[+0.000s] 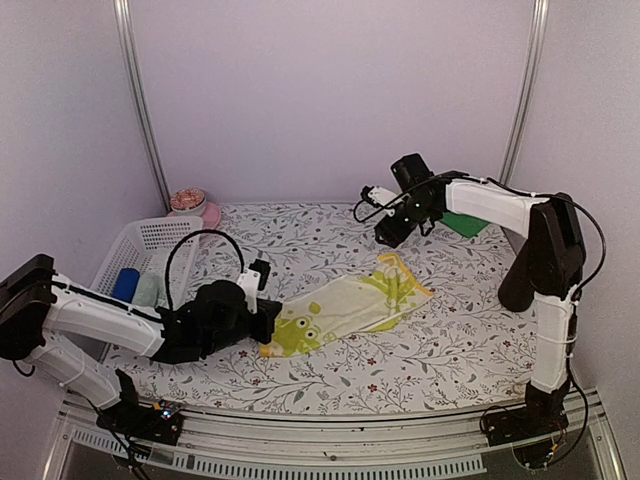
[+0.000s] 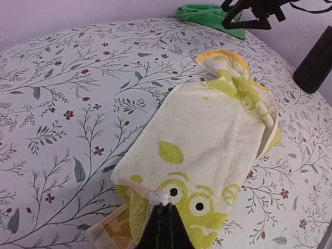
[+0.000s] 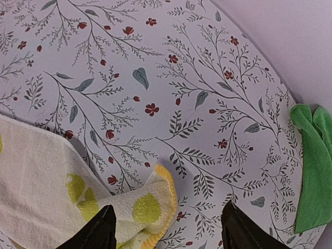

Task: Roll the towels
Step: Flatten out the towel at the center of the board.

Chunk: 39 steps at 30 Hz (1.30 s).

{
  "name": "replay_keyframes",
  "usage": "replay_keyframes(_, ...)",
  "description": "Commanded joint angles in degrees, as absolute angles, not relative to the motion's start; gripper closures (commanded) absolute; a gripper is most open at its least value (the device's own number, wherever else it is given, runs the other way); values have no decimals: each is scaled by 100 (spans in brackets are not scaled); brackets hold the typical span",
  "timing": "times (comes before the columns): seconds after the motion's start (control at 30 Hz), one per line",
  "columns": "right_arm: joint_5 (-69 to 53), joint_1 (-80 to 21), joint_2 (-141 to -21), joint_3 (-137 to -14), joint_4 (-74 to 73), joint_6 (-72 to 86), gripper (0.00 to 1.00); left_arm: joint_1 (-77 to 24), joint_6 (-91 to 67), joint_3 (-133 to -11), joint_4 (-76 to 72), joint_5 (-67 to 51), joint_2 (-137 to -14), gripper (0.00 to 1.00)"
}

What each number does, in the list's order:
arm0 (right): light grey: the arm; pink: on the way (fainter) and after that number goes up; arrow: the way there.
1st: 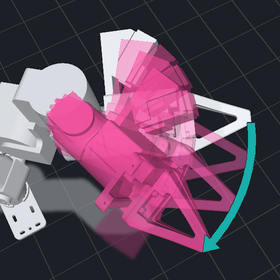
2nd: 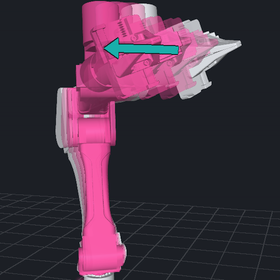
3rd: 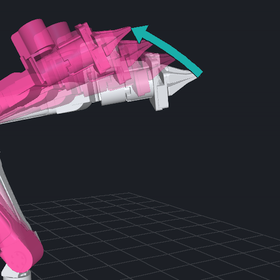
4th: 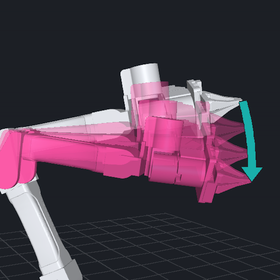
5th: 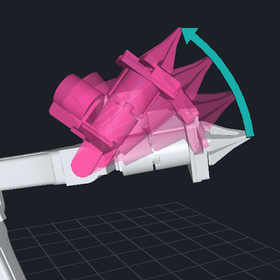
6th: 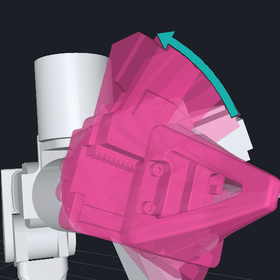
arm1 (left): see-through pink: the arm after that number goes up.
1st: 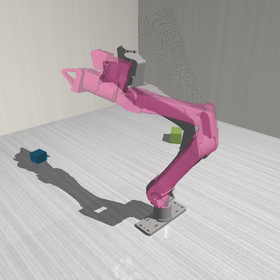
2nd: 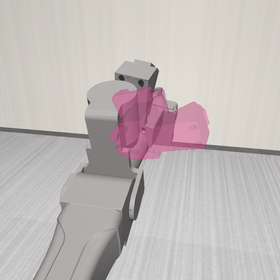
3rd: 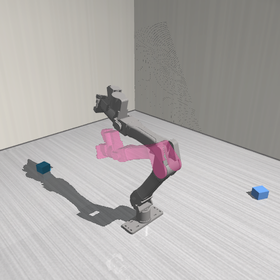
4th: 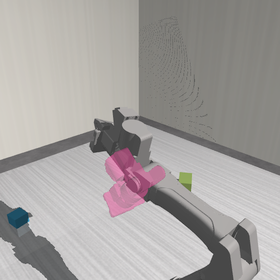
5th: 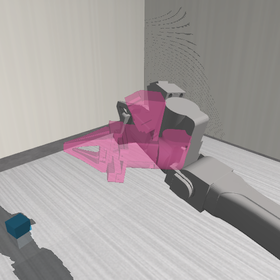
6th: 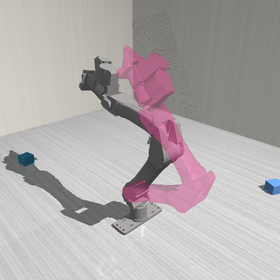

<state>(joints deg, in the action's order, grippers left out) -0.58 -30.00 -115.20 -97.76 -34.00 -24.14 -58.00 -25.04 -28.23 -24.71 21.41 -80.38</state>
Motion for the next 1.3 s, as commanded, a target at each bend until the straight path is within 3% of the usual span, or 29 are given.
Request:
replay_keyframes(0.0, -225, -2929, -12423, -10804, -4587, -2390, 30, -5861, -2837, -2668, -2705, 2142, -8098, 100)
replay_keyframes(0.27, -33, -2755, -13379, -12009, -5248, -2471, 30, -5975, -3064, -2464, -2854, 2189, -8131, 100)
replay_keyframes(0.7, -17, -2698, -14221, -12443, -5491, -2575, 39, -6244, -3045, -2679, -2760, 2470, -8542, 100)
replay_keyframes(0.83, -167, -2689, -14250, -12448, -5462, -2555, 59, -6283, -3058, -2715, -2782, 2507, -8668, 100)
replay_keyframes(0.87, -213, -2689, -14255, -12464, -5462, -2557, 66, -6292, -3056, -2723, -2792, 2499, -8693, 100)
replay_keyframes(0.93, -378, -2675, -14229, -12470, -5450, -2533, 89, -6296, -3058, -2755, -2795, 2511, -8731, 100)
replay_keyframes(0.97, -477, -2668, -14195, -12467, -5438, -2532, 95, -6297, -3060, -2759, -2791, 2511, -8740, 100)
replay_keyframes(1.13, -737, -2578, -13723, -12281, -5044, -2471, 98, -6281, -3048, -2843, -2664, 2749, -8679, 100)
replay_keyframes(1.27, -625, -2477, -12597, -11061, -3601, -2482, 98, -6018, -2820, -3031, -2395, 2890, -8469, 100)
